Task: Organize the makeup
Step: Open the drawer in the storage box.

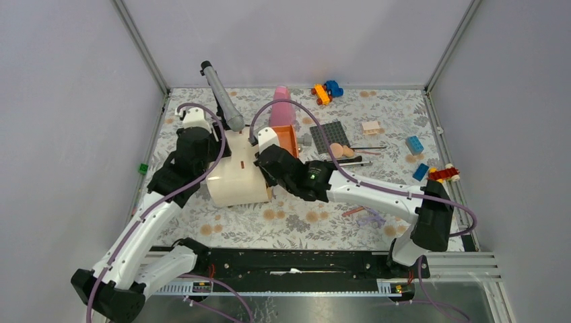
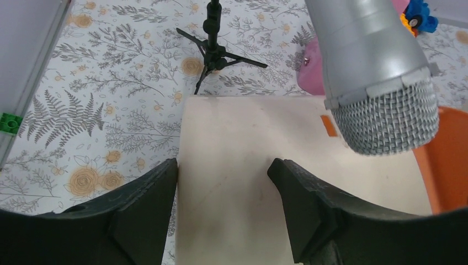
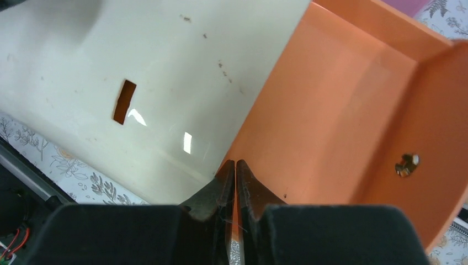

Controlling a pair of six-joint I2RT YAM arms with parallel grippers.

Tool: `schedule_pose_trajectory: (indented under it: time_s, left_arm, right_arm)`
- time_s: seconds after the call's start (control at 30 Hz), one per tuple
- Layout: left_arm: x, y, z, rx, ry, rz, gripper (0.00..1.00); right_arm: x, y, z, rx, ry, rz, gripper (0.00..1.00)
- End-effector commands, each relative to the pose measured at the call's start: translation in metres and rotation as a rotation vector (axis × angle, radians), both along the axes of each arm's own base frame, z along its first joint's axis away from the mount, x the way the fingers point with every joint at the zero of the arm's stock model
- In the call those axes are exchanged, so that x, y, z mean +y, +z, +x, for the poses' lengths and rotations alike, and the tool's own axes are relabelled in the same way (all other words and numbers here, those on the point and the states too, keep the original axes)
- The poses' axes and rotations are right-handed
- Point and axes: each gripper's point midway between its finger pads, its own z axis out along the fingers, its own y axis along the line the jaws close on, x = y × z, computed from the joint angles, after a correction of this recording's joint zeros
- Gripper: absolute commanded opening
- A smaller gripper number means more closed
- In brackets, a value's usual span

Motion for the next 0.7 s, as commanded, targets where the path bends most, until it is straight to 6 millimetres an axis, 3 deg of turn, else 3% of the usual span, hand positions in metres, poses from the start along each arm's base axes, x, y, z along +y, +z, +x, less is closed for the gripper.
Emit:
schedule_pose_trajectory:
  time_s: [0.0,0.13,0.27,0.43,0.67]
  left_arm:
    - [-0.016,0.01,0.01,0.006,-0.078,0.015,0.67]
    - [-0.019,0.01,0.016,0.014,-0.084,0.027,0.67]
    - [-0.018,0.008,0.018,0.011,-0.076,0.034,0.67]
    - [-0.008,0.004,0.017,-0.009,-0.033,0.051,0.67]
    - [-0.001,0.0,0.015,-0.035,0.0,0.055,0.67]
  right_arm:
    - [0.04,0.027,-0.019,-0.006,0.085,0.092,0.11]
    - [0.05,0.029,-0.026,-0.018,0.086,0.091,0.11]
    - [0.041,0.037,-0.018,-0.054,0.021,0.092,0.13]
    - [0.005,0.067,0.003,-0.162,-0.161,0.093,0.19]
    - [-0.05,0.113,0.005,-0.252,-0.305,0.204,0.39]
